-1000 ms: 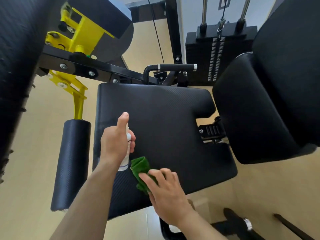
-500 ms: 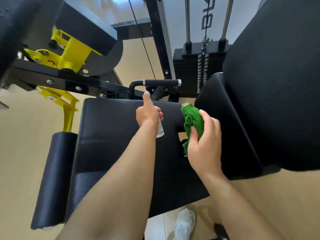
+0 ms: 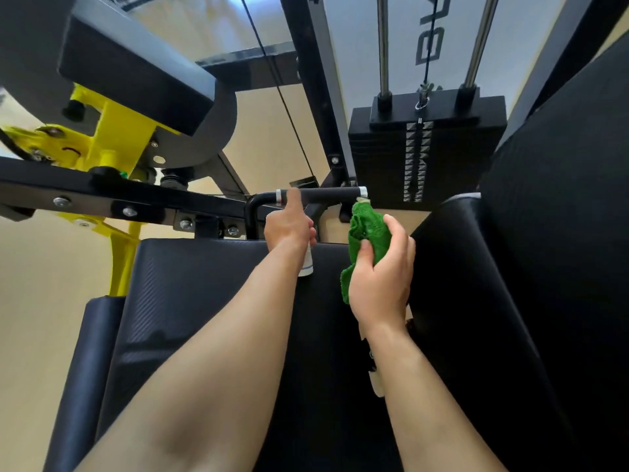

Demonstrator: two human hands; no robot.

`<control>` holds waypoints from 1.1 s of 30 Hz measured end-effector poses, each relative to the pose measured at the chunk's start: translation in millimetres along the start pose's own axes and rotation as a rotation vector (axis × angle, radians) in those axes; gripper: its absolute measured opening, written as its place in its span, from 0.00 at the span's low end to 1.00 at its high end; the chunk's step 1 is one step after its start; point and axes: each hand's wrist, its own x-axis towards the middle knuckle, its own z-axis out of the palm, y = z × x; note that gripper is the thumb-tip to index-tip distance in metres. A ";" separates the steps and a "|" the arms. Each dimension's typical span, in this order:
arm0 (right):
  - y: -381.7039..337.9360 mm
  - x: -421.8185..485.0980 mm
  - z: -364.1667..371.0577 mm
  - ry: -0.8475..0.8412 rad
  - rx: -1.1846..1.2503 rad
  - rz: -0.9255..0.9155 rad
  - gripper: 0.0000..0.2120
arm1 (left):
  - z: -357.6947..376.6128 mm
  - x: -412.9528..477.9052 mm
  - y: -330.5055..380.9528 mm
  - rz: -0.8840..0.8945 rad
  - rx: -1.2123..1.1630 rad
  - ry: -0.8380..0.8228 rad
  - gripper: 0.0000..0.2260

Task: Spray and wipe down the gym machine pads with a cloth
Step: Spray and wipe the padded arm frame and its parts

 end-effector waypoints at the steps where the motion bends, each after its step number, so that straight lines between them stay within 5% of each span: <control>1: 3.2 3.5 2.5 0.006 0.008 0.016 0.21 | 3.3 3.8 1.8 0.002 0.041 -0.003 0.24; 12: 16.6 18.2 12.2 0.052 -0.010 0.035 0.21 | 22.7 14.4 9.9 0.032 0.255 -0.357 0.23; 17: 15.6 61.4 43.5 0.078 0.028 0.086 0.23 | 15.3 31.1 24.8 0.156 0.400 -0.305 0.26; 21: 29.4 117.4 77.5 0.052 -0.014 0.168 0.23 | 3.6 47.7 46.7 0.191 0.269 -0.176 0.28; 28: 13.8 110.9 151.6 -0.510 -0.497 -0.468 0.21 | -9.8 82.3 74.5 0.387 0.155 0.125 0.32; 33: 28.6 101.8 159.3 -0.485 -0.532 -0.726 0.28 | -21.3 96.9 74.6 0.433 0.131 0.139 0.31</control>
